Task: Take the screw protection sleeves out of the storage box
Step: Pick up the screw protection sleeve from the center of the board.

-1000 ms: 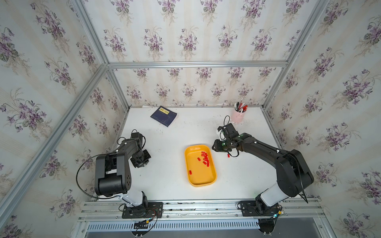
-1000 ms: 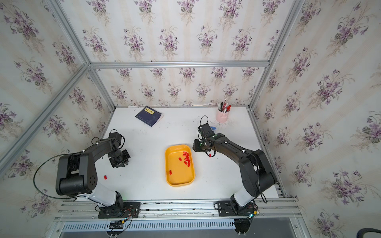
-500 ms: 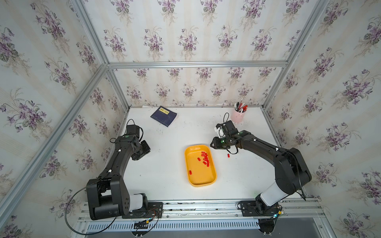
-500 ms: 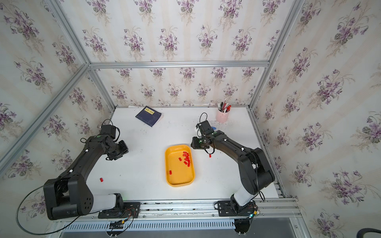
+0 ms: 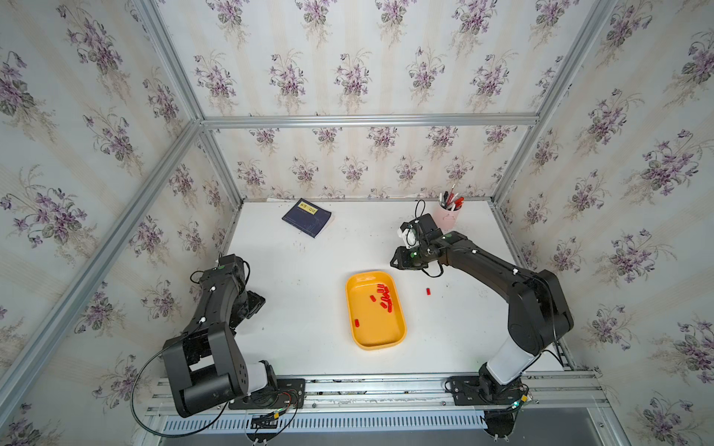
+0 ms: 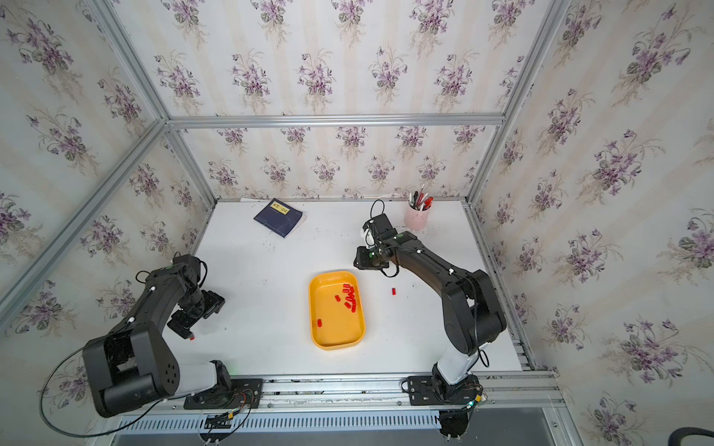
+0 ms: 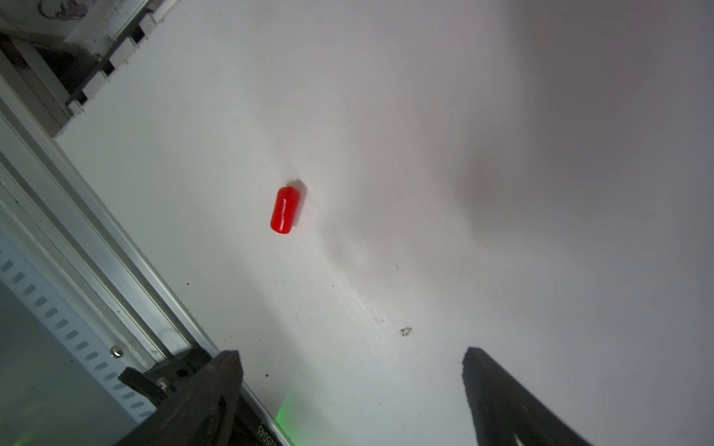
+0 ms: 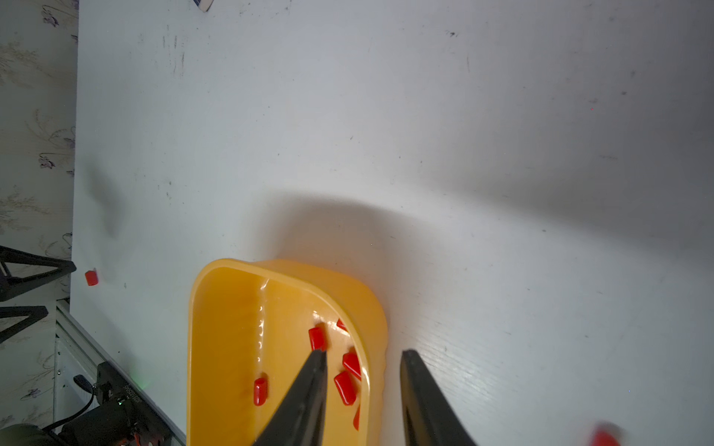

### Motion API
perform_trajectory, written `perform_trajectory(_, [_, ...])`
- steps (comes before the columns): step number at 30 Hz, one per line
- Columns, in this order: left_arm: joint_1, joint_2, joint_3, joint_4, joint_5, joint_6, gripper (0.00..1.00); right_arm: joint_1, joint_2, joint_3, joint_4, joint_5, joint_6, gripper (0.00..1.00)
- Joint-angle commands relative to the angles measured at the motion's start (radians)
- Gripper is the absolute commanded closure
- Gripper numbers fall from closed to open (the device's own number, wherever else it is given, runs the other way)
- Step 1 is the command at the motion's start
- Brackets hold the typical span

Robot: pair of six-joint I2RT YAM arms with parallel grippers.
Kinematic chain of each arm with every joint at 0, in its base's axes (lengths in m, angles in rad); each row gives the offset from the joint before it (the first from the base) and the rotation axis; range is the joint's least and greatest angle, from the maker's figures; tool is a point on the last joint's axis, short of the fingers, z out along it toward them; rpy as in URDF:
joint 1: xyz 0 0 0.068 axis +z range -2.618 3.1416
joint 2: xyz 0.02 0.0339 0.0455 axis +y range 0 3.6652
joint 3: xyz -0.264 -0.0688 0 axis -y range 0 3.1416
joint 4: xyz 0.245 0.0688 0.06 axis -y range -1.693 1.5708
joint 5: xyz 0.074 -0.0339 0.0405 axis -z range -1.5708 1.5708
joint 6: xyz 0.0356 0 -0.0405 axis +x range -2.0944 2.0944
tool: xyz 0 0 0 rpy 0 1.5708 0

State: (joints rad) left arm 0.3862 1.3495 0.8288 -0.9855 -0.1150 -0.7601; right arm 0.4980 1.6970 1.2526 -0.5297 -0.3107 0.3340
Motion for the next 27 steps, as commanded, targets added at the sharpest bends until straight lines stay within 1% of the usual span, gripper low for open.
perform_trajectory(1, [0.053, 0.0, -0.045, 0.041, -0.003, 0.042, 0.11, 0.002, 0.001, 0.003, -0.028, -0.002, -0.004, 0.63])
perform_trajectory(4, [0.121, -0.011, -0.071, 0.071, -0.003, 0.073, 0.14, 0.003, 0.0, -0.011, -0.026, 0.004, 0.0, 0.63])
perform_trajectory(6, [0.138, -0.018, -0.064, 0.086, -0.004, 0.085, 0.16, 0.004, -0.002, -0.021, -0.021, 0.004, 0.003, 0.63])
perform_trajectory(8, [0.144, -0.011, -0.055, 0.109, -0.029, 0.116, 0.18, 0.004, -0.002, -0.025, -0.018, 0.003, 0.005, 0.63])
perform_trajectory(10, [0.168, 0.011, -0.046, 0.116, -0.044, 0.15, 0.23, 0.005, -0.003, -0.025, -0.021, 0.006, 0.004, 0.63])
perform_trajectory(14, [0.219, 0.019, -0.063, 0.183, -0.004, 0.217, 0.32, 0.005, 0.001, -0.021, -0.022, 0.008, 0.005, 0.63])
perform_trajectory(16, [0.234, 0.017, -0.065, 0.195, 0.019, 0.232, 0.35, 0.005, 0.005, -0.017, -0.02, 0.008, 0.007, 0.63])
perform_trajectory(20, [0.25, 0.025, -0.069, 0.214, 0.036, 0.246, 0.38, 0.007, 0.009, -0.018, -0.01, 0.004, 0.011, 0.63])
perform_trajectory(24, [0.256, 0.045, -0.071, 0.226, 0.049, 0.251, 0.44, 0.008, 0.01, -0.016, -0.009, -0.001, 0.011, 0.63])
perform_trajectory(25, [0.255, 0.048, -0.075, 0.227, 0.048, 0.252, 0.44, 0.008, 0.012, -0.015, -0.009, 0.002, 0.009, 0.63])
perform_trajectory(26, [0.255, 0.047, -0.084, 0.233, 0.049, 0.25, 0.48, 0.008, 0.013, -0.013, -0.012, 0.005, 0.007, 0.63])
perform_trajectory(27, [0.255, 0.046, -0.091, 0.237, 0.047, 0.248, 0.49, 0.008, 0.014, -0.012, -0.014, 0.007, 0.004, 0.63])
